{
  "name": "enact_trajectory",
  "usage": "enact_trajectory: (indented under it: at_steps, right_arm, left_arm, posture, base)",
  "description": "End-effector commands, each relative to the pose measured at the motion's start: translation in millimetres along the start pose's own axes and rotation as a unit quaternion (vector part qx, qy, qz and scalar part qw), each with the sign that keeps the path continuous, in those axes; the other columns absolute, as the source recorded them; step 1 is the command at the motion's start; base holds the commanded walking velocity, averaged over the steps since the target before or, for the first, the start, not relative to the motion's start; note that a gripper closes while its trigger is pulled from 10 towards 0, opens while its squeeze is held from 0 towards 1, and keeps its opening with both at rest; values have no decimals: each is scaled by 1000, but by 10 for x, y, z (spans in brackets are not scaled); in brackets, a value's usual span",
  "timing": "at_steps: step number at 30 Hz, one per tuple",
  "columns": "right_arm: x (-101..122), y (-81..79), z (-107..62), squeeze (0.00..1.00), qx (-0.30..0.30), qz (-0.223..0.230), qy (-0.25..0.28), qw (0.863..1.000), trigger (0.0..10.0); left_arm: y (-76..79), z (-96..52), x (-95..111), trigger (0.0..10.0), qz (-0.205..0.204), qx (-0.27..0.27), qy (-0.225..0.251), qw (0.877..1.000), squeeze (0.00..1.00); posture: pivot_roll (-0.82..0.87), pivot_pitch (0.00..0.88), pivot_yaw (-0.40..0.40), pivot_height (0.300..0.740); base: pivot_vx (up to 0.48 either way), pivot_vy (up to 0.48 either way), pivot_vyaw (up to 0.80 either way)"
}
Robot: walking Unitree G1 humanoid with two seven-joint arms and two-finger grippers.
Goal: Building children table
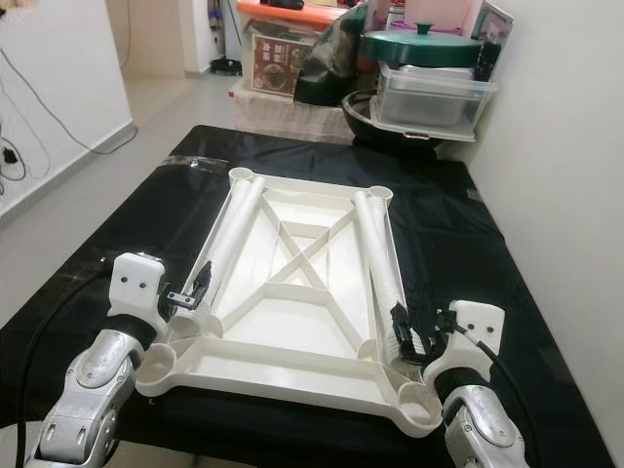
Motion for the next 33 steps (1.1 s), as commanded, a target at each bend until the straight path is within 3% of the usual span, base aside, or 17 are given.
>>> enact_trajectory:
  at_steps: [1,29,30,31,33]
  right_arm:
    - [14,22,3,0,-4,8,-4,1000,10000]
    - [-377,-3,15,0,-5,17,-105,994,10000]
    - [-398,6,16,0,-9,19,-109,994,8118]
    - [-413,13,15,0,-13,22,-110,994,3686]
    - [-413,13,15,0,-13,22,-110,994,3686]
  left_arm:
    - [7,2,-10,10000,0,1,0,1000,0]
    - [21,26,9,10000,-3,-4,-1,1000,0]
    - [20,25,9,10000,-2,-5,-1,1000,0]
    - [20,23,9,10000,-2,-5,-2,1000,0]
    - [20,23,9,10000,-2,-5,-2,1000,0]
  posture:
    - [100,0,-114,740]
    - [97,0,-117,740]
    - [97,0,-115,740]
    - [98,0,-116,740]
    - [98,0,-116,740]
  base:
    - [0,0,0]
    - [0,0,0]
    - [0,0,0]
    - [0,0,0]
    - [0,0,0]
Point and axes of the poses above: a point about 5 cm out from each wrist's last joint towards the gripper, its own z axis pointing out of the wrist towards the gripper, its own x axis along the axis of the wrist's last joint, y = z × x, the point moved 1 cm from there along z, pointing out of the wrist towards the gripper, and after that the axes turned 5 degrees about z, right-handed, at the moved point
